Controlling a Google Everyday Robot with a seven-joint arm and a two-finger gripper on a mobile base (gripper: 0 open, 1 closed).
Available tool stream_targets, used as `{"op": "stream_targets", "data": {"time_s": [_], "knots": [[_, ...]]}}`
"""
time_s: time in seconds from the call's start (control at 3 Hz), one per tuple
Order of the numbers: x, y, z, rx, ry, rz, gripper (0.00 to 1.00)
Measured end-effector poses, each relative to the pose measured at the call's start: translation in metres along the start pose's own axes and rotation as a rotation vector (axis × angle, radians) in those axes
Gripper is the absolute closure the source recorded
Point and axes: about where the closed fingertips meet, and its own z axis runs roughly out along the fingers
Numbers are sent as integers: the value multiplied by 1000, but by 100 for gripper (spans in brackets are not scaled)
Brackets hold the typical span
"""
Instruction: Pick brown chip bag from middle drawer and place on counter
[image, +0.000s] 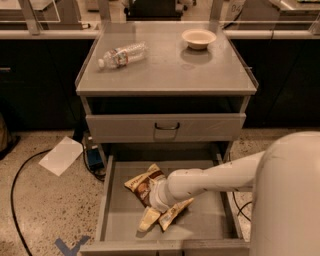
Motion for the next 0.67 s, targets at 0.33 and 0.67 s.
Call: {"op": "stream_targets", "data": {"time_s": [0.33,0.67], "knots": [[25,-12,21,3,30,40,0],[28,-12,22,2,34,43,0]]}}
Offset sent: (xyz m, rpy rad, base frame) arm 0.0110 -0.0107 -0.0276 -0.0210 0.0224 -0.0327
